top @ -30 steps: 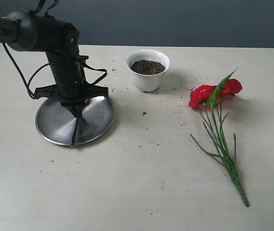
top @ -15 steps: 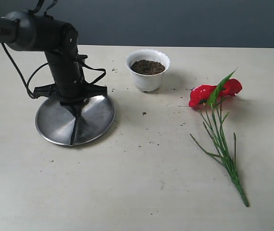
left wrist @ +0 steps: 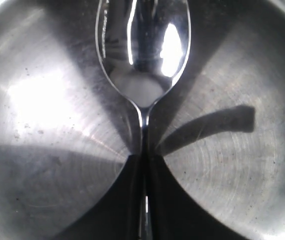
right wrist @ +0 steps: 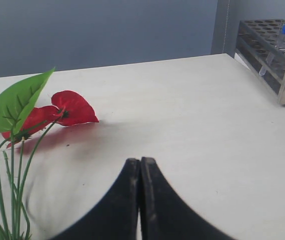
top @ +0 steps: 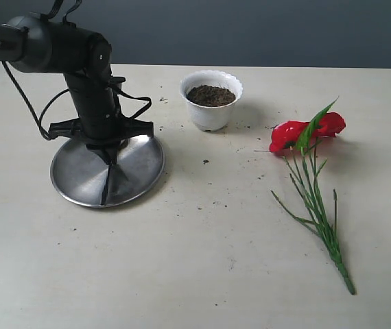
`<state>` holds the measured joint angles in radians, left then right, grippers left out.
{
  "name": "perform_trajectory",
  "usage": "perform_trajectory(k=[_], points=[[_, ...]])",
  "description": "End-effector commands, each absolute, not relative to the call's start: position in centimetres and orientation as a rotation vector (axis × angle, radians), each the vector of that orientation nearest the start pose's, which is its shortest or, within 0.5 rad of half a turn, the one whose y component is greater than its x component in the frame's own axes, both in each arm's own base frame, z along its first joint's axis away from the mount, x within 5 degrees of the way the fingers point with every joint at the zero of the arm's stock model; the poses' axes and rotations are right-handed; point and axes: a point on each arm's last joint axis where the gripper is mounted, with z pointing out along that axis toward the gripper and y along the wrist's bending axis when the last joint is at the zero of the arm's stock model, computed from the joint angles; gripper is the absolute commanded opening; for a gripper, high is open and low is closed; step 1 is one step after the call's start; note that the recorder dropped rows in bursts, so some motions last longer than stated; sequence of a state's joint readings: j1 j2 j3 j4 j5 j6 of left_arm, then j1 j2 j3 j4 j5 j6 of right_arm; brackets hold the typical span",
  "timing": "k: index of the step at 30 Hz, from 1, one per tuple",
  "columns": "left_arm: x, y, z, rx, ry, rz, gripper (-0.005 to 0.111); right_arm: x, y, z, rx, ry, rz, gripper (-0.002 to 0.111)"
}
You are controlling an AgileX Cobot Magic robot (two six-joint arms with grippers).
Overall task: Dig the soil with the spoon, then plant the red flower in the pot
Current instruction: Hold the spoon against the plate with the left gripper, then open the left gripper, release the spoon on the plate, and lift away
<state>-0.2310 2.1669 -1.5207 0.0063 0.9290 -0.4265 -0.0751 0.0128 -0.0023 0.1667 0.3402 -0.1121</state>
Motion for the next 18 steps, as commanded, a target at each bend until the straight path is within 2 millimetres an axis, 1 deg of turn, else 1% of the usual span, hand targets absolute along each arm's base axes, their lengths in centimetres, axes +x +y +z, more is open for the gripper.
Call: perform_trajectory(k=[1,18], points=[[41.3,-9.54,13.25,-0.285,3.031,-0.028,0.0,5.44,0.07,18.29,0.075,1.822,0.026,-0.001],[41.07,-9.55,13.23,-0.276,3.056,-0.026,0.0,5.44,0.07,18.29,0.075,1.822,0.026,-0.001]])
